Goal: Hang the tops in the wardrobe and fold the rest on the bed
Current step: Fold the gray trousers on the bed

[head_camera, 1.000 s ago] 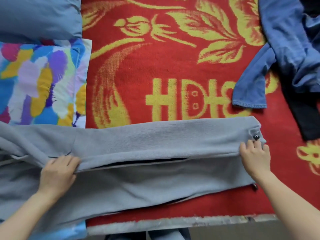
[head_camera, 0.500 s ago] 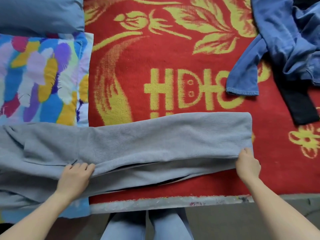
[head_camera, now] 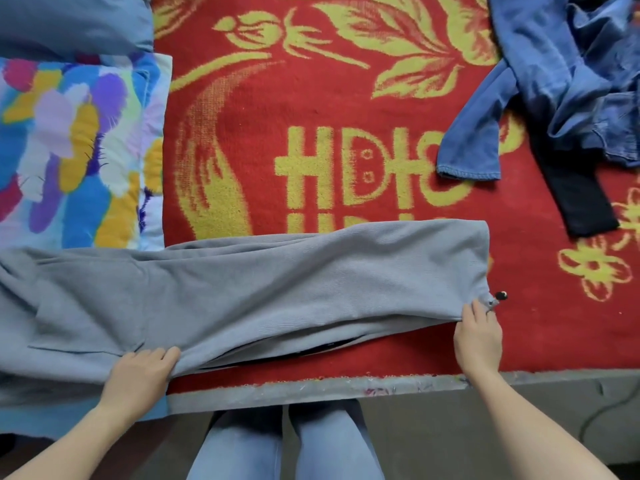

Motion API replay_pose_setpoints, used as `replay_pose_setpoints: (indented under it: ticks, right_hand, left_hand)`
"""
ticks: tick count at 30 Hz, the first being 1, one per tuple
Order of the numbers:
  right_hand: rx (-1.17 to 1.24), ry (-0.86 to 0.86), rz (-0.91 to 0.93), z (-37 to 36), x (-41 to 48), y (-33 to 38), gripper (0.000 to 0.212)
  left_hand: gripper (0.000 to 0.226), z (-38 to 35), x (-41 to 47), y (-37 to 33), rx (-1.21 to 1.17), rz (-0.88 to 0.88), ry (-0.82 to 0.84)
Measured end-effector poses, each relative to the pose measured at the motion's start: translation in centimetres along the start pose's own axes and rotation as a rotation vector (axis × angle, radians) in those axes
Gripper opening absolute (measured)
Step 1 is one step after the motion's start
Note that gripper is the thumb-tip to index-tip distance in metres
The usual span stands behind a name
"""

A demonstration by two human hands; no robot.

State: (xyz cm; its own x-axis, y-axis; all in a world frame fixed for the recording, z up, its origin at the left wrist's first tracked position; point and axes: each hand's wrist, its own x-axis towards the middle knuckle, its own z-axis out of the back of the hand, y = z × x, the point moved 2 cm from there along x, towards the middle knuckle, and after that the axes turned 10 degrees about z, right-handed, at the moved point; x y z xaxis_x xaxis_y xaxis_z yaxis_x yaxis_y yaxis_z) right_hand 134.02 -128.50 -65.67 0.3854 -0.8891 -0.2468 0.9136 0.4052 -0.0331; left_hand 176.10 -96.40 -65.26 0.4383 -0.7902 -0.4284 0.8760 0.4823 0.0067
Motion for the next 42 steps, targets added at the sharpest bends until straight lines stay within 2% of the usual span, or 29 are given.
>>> replay_pose_setpoints:
  ticks: [3,5,9,10,12,15,17,18,19,20,21,24,26,29,31,33,36,38,40,42]
  right_hand:
    - [0.032,0.129,-0.06,-0.5,-0.3,0.1,0.034]
    - [0.031,0.193,-0.088,-0.6,-0.5,0.1,0.027]
    - [-0.015,0.27,-0.227,-0.4,0.0,-0.9,0.041]
    - [-0.021,0.297,-0.23,-0.4,0.1,-0.9,0.046]
    - [-0.003,0.436,-0.18,-0.8,0.1,-0.5,0.058]
    - [0.066,0.7,-0.232,-1.4,0.4,0.8,0.067]
    - [-0.021,0.646,-0.223,-1.1,0.9,2.6,0.054]
    - [-0.074,0.54,-0.147,-0.8,1.3,3.7,0.046]
    - [-0.103,0.503,-0.056,-0.6,1.6,5.0,0.04]
    - [-0.105,0.444,0.036,-0.4,2.0,6.3,0.039]
    - [-0.088,0.445,0.113,-0.5,2.3,7.5,0.041]
    - [-0.03,0.562,0.264,-1.0,3.0,11.5,0.057]
    - [0.001,0.626,0.234,-1.0,3.4,13.7,0.06]
    - [-0.014,0.493,0.222,0.1,3.4,16.5,0.055]
    - [0.015,0.429,0.348,0.5,2.7,19.5,0.056]
    - [0.059,0.403,0.47,0.9,1.5,22.6,0.055]
    - [0.06,0.41,0.544,1.0,0.0,27.8,0.056]
    - [0.052,0.411,0.542,1.3,-0.6,31.9,0.058]
    - [0.068,0.29,0.633,1.3,-1.7,37.1,0.057]
    - [0.077,0.313,0.713,1.2,-3.2,41.2,0.052]
  left_hand:
    - [0.016,-0.4,-0.8,-0.3,-0.03,-0.029,0.035]
    - [0.018,-0.6,-1.4,0.0,-0.023,-0.002,0.022]
    - [0.012,-0.9,-2.5,1.5,0.019,0.103,-0.046]
    - [0.024,-1.3,-2.7,1.8,0.046,0.138,-0.046]
    - [0.044,-2.5,-3.1,1.9,0.091,0.205,-0.059]
    - [0.03,-2.9,-3.4,0.1,0.118,0.208,-0.13]
    - [0.028,-3.1,-3.4,-1.0,0.102,0.188,-0.086]
    - [0.037,-3.1,-3.3,-1.5,0.108,0.184,-0.028]
    - [0.058,-3.5,-3.1,-1.7,0.111,0.176,0.025]
    - [0.074,-3.8,-2.9,-1.9,0.114,0.167,0.064]
    - [0.081,-3.9,-2.7,-2.0,0.122,0.166,0.067]
    - [0.066,-3.2,-1.9,-2.0,0.128,0.164,0.003]
    - [0.067,-2.5,-1.4,-1.6,0.076,0.206,-0.006]
    - [0.055,-1.6,-0.5,0.1,0.067,0.265,-0.025]
    - [0.055,-0.5,-0.3,2.2,0.048,0.311,-0.059]
    - [0.058,0.7,-0.4,4.3,0.01,0.34,-0.171]
    - [0.057,2.6,-1.1,8.8,-0.071,0.497,-0.34]
    - [0.056,4.5,-1.5,12.4,-0.175,0.708,-0.419]
    - [0.061,5.4,-1.8,16.9,-0.387,0.96,-0.372]
    - [0.071,5.3,-0.9,20.3,-0.667,1.008,-0.234]
